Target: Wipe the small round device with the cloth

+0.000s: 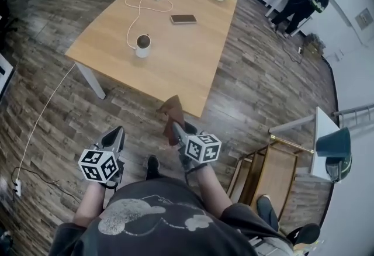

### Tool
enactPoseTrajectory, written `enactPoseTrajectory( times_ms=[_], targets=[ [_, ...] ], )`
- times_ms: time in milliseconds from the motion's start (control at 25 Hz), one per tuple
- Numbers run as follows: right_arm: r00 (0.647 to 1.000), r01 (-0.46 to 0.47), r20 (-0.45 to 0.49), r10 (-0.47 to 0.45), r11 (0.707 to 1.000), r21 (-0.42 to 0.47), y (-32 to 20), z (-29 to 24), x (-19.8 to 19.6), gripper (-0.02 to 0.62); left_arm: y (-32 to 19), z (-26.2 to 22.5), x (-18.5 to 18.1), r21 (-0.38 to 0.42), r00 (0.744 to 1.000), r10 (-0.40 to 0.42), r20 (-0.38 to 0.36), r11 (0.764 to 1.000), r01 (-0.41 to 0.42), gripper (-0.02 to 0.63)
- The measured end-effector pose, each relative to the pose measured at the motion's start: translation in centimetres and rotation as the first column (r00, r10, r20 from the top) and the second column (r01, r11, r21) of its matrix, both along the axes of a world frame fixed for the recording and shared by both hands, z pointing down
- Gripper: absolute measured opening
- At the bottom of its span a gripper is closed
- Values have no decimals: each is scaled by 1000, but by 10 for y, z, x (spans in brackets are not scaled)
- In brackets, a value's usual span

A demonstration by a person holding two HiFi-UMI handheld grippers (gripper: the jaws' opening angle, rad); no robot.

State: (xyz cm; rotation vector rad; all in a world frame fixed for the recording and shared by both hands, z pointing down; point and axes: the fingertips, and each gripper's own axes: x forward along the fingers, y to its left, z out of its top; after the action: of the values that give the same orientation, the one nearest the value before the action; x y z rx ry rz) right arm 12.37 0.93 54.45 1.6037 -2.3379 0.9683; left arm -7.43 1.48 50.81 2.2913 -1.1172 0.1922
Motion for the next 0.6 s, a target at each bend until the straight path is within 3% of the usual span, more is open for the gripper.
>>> enactPoseTrajectory(
  times_ms=[600],
  targets=[
    [998, 51, 21, -51, 999, -16, -59, 7, 23, 75, -64, -3, 37, 1, 999, -31, 32, 1000, 31, 18]
  ],
)
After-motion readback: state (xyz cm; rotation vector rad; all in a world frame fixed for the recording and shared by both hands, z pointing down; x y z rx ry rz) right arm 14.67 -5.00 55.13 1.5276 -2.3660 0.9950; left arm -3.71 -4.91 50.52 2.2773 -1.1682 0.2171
